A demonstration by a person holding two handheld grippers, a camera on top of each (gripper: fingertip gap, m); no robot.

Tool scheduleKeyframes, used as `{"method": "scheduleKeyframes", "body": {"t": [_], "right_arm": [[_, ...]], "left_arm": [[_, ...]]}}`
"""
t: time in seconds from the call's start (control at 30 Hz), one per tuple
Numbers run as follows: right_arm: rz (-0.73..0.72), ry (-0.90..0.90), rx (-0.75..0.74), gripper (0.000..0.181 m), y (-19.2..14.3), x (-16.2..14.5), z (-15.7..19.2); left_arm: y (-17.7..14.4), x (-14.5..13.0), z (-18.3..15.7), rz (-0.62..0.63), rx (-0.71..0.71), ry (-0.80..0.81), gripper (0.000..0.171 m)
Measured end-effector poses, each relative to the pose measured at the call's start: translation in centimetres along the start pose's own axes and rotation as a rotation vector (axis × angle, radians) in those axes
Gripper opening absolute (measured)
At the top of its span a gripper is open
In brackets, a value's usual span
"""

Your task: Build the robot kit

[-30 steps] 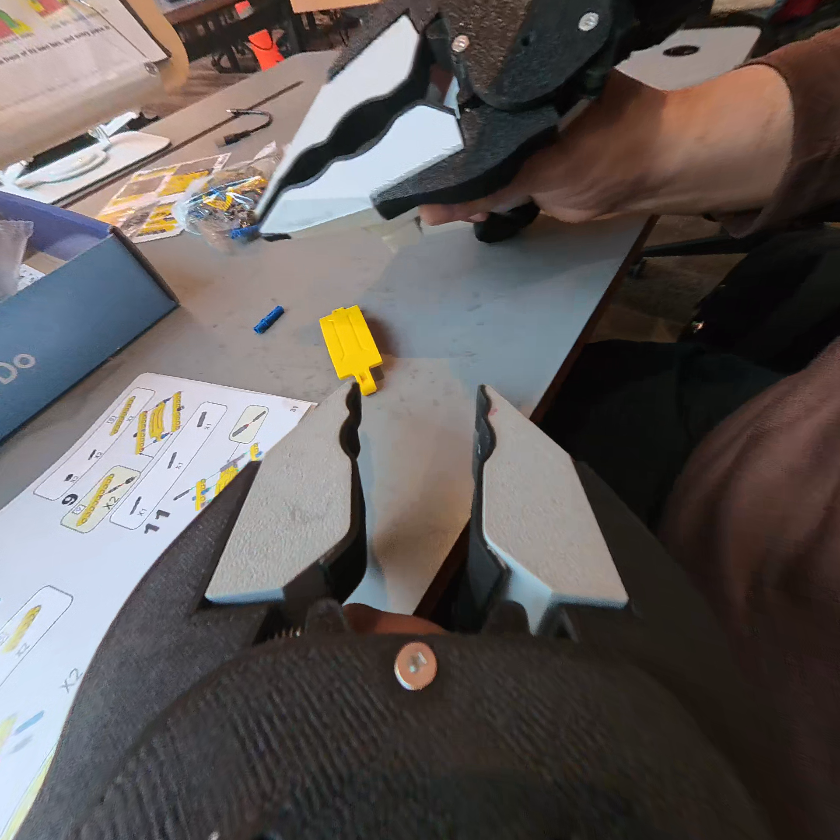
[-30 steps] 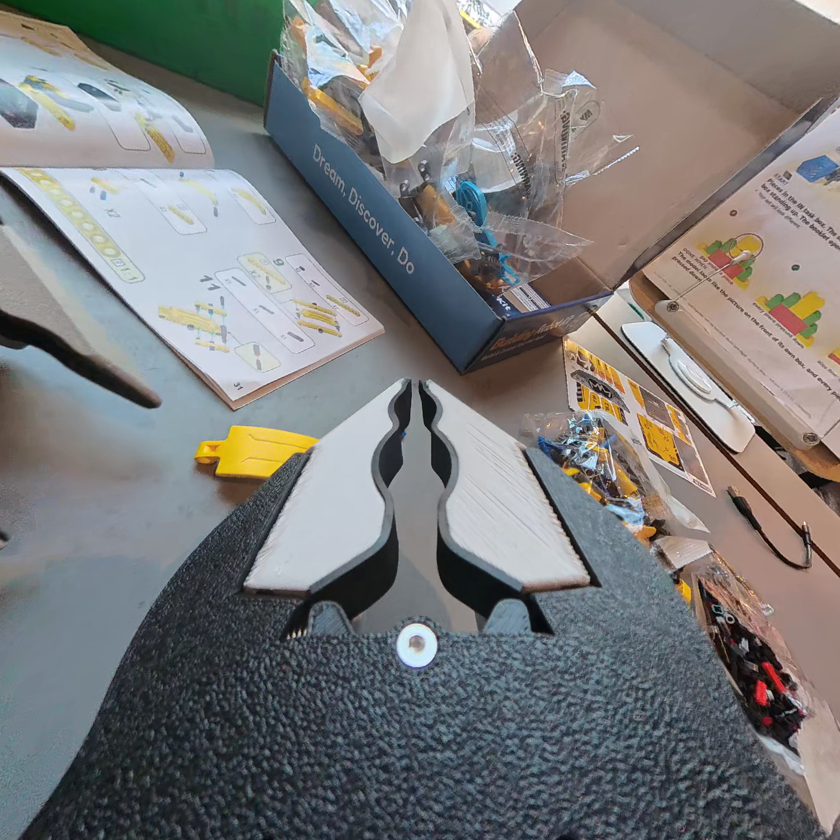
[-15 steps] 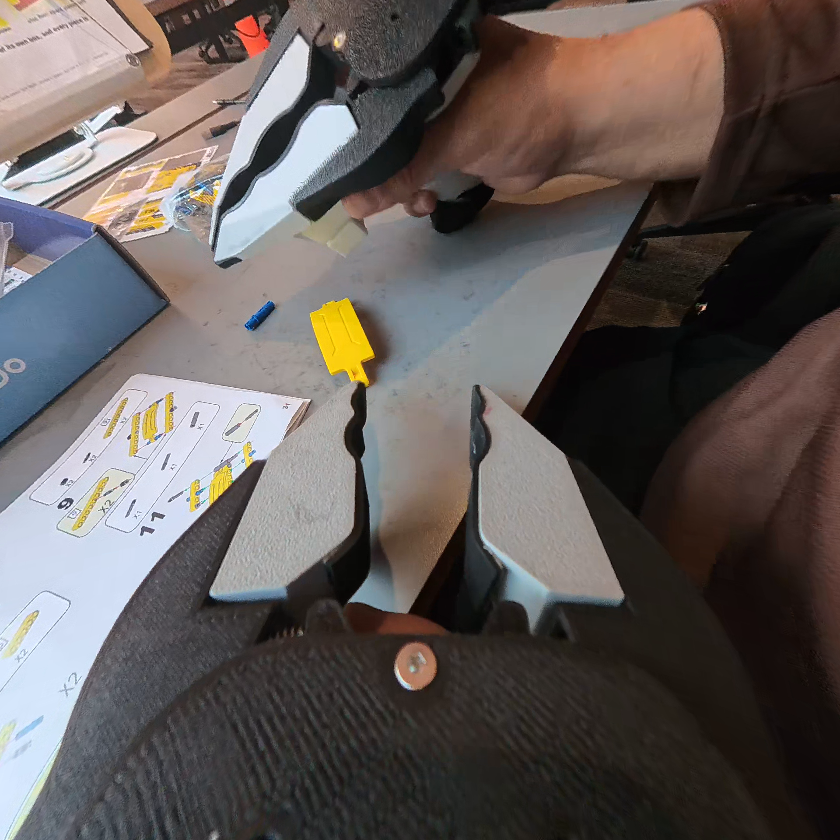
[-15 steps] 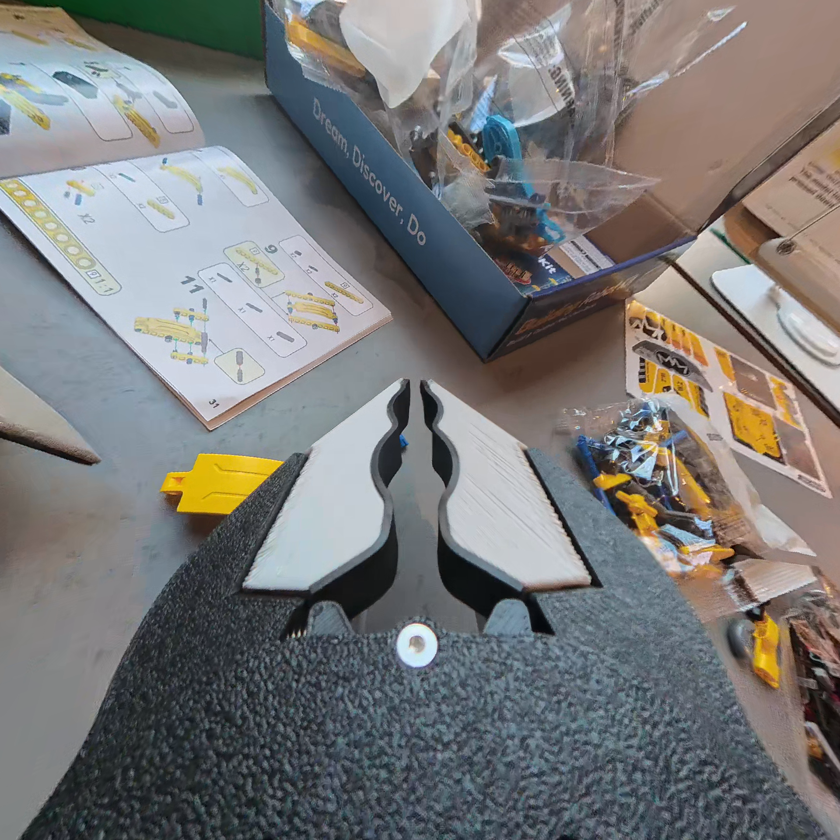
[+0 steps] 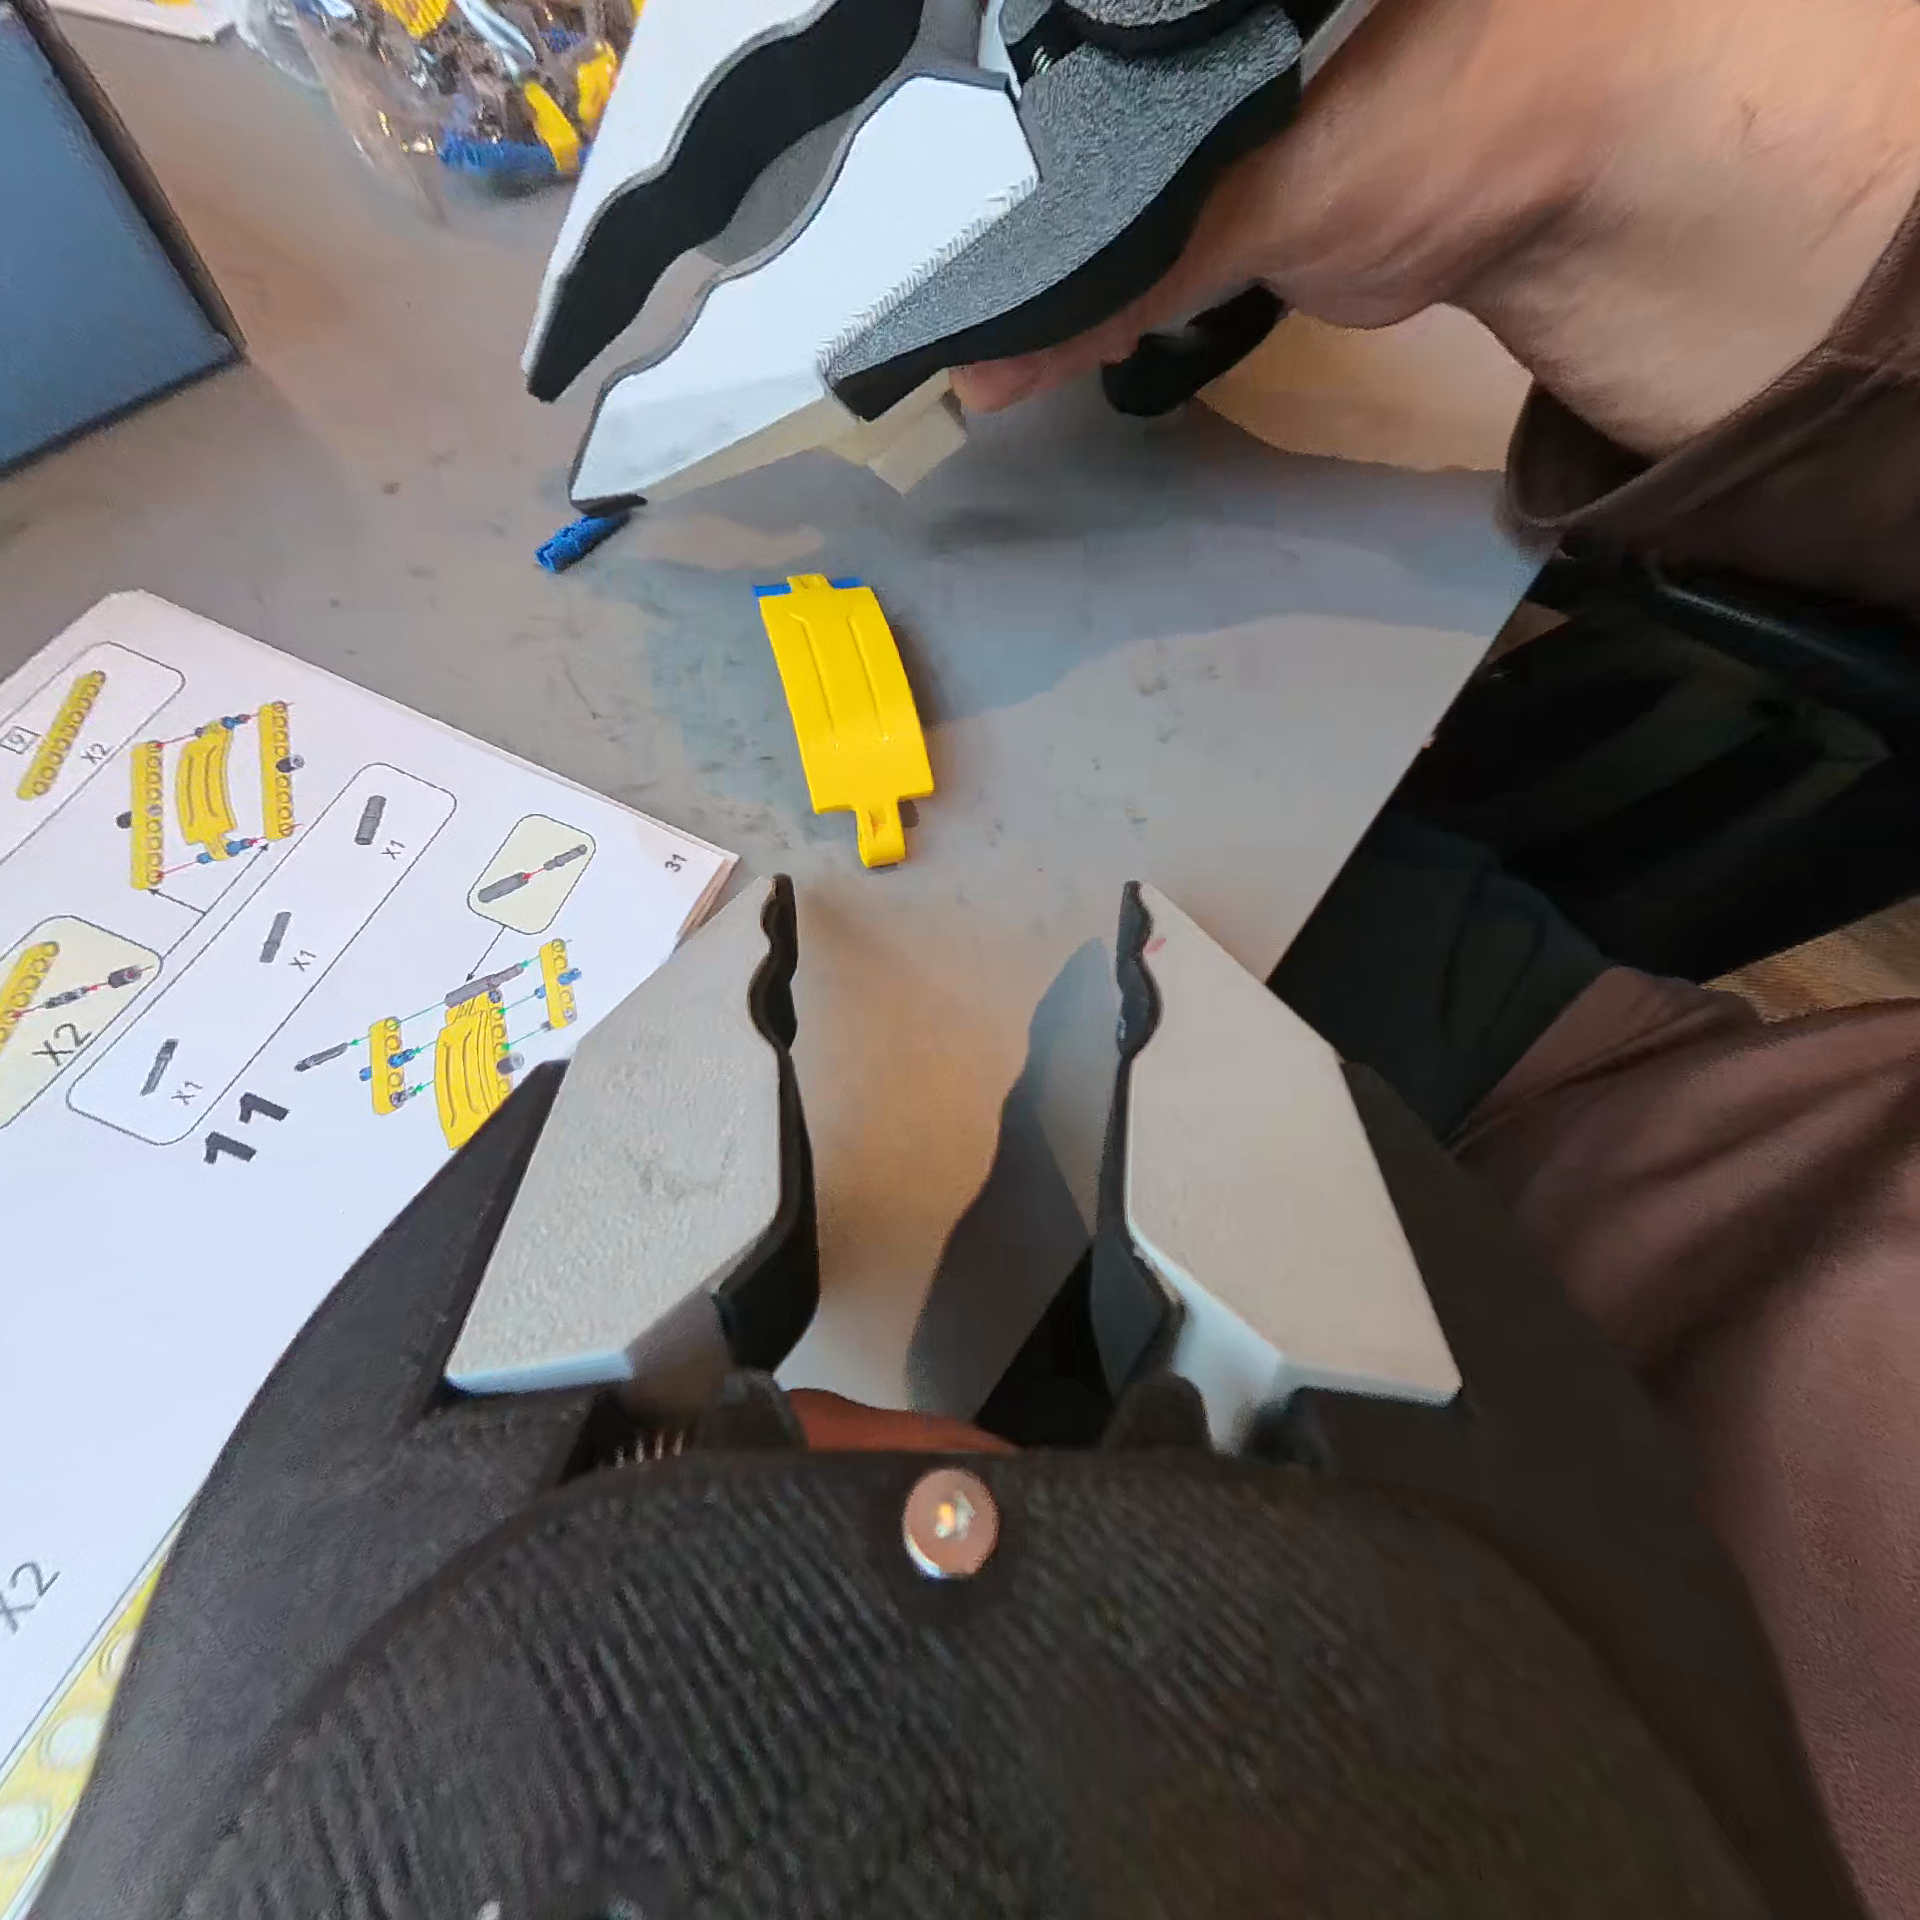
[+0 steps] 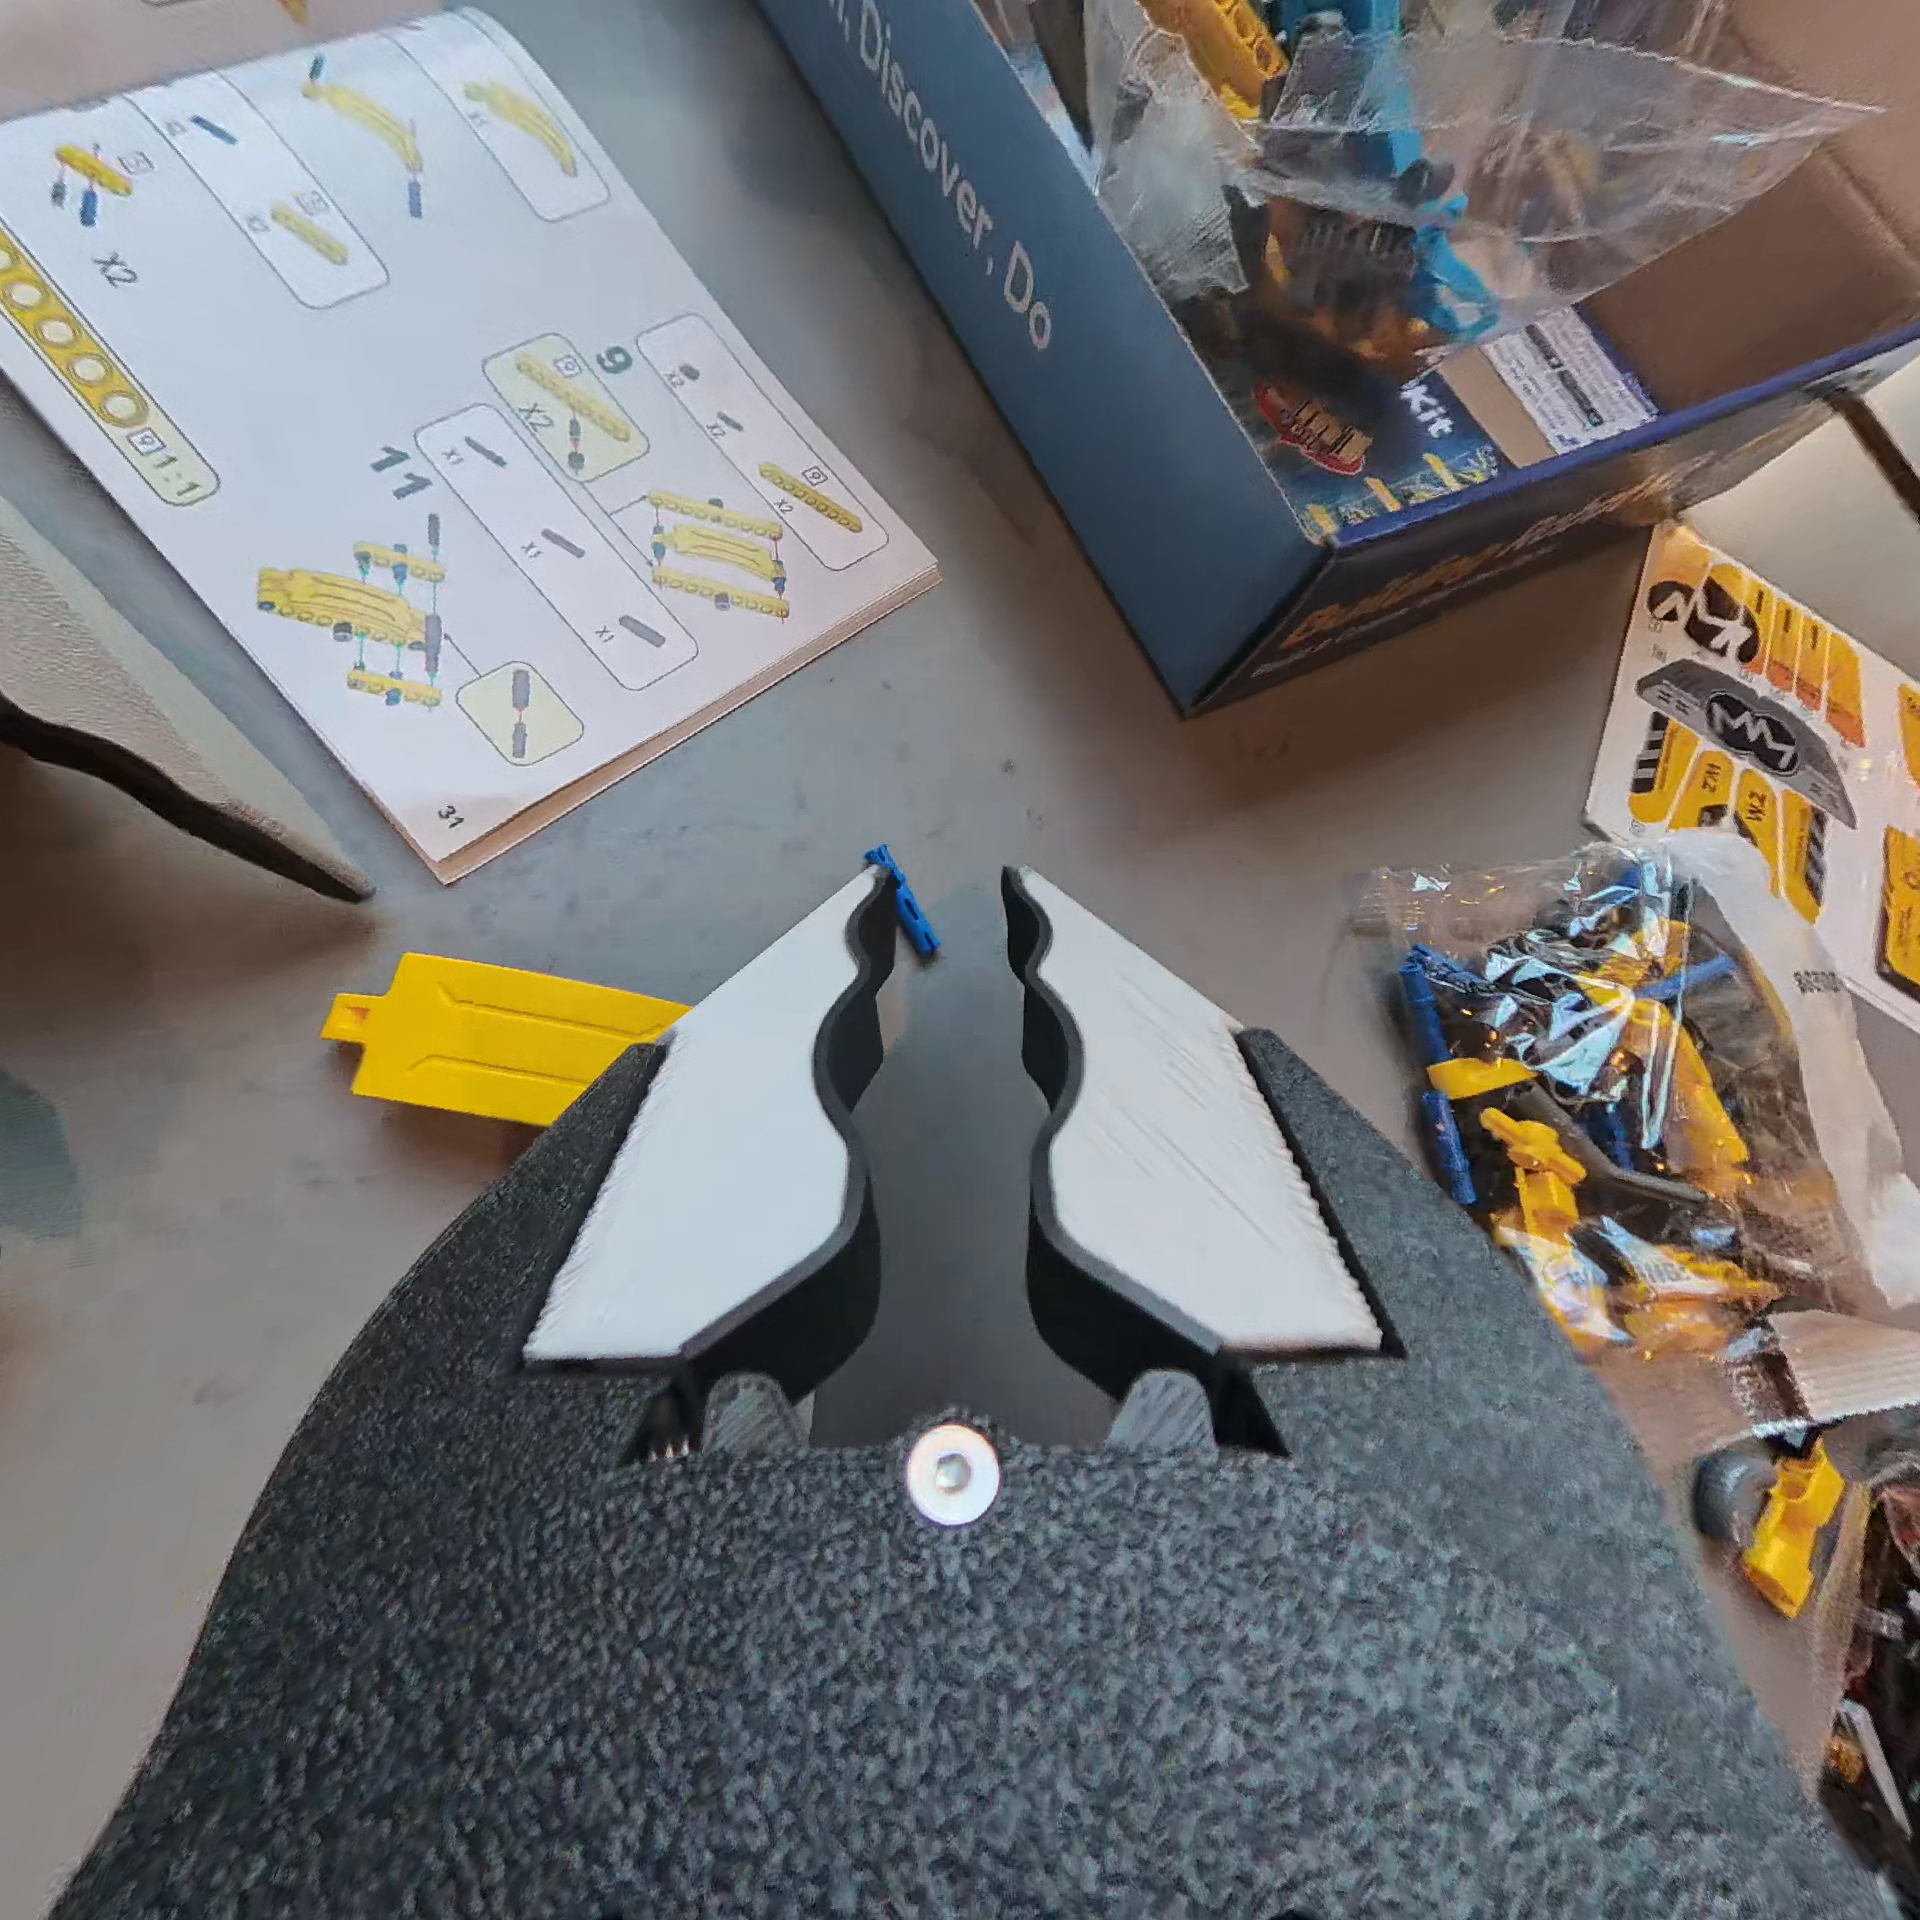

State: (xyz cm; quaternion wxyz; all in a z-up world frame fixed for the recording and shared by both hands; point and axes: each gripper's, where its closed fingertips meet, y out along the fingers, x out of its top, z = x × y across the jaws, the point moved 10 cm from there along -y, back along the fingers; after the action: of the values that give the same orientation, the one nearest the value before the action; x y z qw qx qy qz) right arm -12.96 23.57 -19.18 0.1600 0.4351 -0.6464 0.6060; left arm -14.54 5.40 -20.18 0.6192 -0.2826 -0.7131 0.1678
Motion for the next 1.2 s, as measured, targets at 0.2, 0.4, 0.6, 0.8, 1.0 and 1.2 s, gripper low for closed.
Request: {"method": "scheduleKeyframes", "body": {"t": [0.2,0.4,0.6,0.8,1.0,1.2], "right_arm": [[0.115,0.035,0.152,0.014,1.1,0.1,-0.6],[0.118,-0.010,0.148,0.004,0.4,-0.2,0.0],[-0.020,0.009,0.133,0.004,-4.4,-0.6,0.7],[-0.096,-0.120,0.262,0.004,-8.1,-1.8,4.5],[-0.061,-0.237,0.321,0.004,-7.4,-3.0,6.6],[-0.083,-0.252,0.366,0.004,-7.0,-3.2,7.0]], "left_arm": [[1.3,1.1,-0.3,0.043,-0.020,-0.064,0.059],[2.7,1.6,-2.3,0.025,-0.042,-0.076,0.053],[3.4,1.7,-4.7,0.004,-0.105,-0.014,0.043],[0.5,2.1,-3.3,-0.077,0.064,0.171,0.029],[0.1,2.1,-2.9,0.000,0.028,0.440,0.012],[0.8,2.1,-2.3,0.099,-0.092,0.531,0.011]]}}
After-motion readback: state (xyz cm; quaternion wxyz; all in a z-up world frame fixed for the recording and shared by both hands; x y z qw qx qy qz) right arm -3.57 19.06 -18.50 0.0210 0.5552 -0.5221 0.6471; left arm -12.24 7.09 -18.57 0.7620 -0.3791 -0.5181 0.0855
